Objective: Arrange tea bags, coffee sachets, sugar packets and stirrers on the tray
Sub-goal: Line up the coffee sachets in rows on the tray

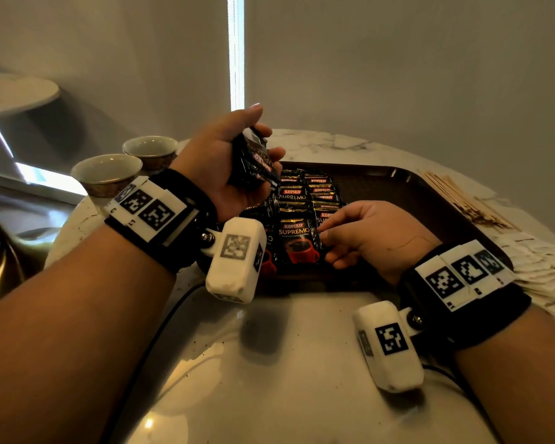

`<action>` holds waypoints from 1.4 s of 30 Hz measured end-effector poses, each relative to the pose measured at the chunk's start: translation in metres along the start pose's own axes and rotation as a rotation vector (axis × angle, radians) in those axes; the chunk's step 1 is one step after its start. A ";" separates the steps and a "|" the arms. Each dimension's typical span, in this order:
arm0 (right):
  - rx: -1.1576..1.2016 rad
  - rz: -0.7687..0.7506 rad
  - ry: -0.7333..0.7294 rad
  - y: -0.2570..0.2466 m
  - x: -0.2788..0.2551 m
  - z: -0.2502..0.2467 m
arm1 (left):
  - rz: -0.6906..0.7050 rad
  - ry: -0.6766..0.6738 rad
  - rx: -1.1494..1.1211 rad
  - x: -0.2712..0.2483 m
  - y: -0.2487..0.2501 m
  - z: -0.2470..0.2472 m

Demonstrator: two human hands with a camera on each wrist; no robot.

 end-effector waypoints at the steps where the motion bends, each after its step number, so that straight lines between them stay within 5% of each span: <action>1: 0.007 -0.001 0.001 0.000 0.000 0.000 | -0.002 0.000 -0.002 0.000 0.000 0.001; 10: 0.098 -0.139 0.027 -0.007 -0.001 -0.008 | 0.006 -0.078 -0.108 -0.006 -0.004 0.017; 18: 0.467 -0.395 -0.104 -0.037 -0.008 -0.016 | 0.020 -0.201 -0.054 -0.011 -0.014 0.045; 27: 0.125 -0.417 -0.184 -0.050 -0.034 -0.003 | -0.096 -0.283 0.046 -0.022 -0.039 0.072; 36: 0.111 -0.507 -0.100 -0.049 -0.033 -0.011 | -0.167 -0.390 -0.126 -0.027 -0.037 0.080; 42: 0.098 -0.550 -0.078 -0.051 -0.032 -0.014 | -0.181 -0.449 0.001 -0.029 -0.038 0.079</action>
Point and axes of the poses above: each hand's wrist, its own x-axis towards the middle knuckle, its own z-axis out of the palm, y = z × x, the point moved 9 cm from there along x, towards the middle knuckle, and after that the axes turned 6 degrees about x, right-handed, at the moved point
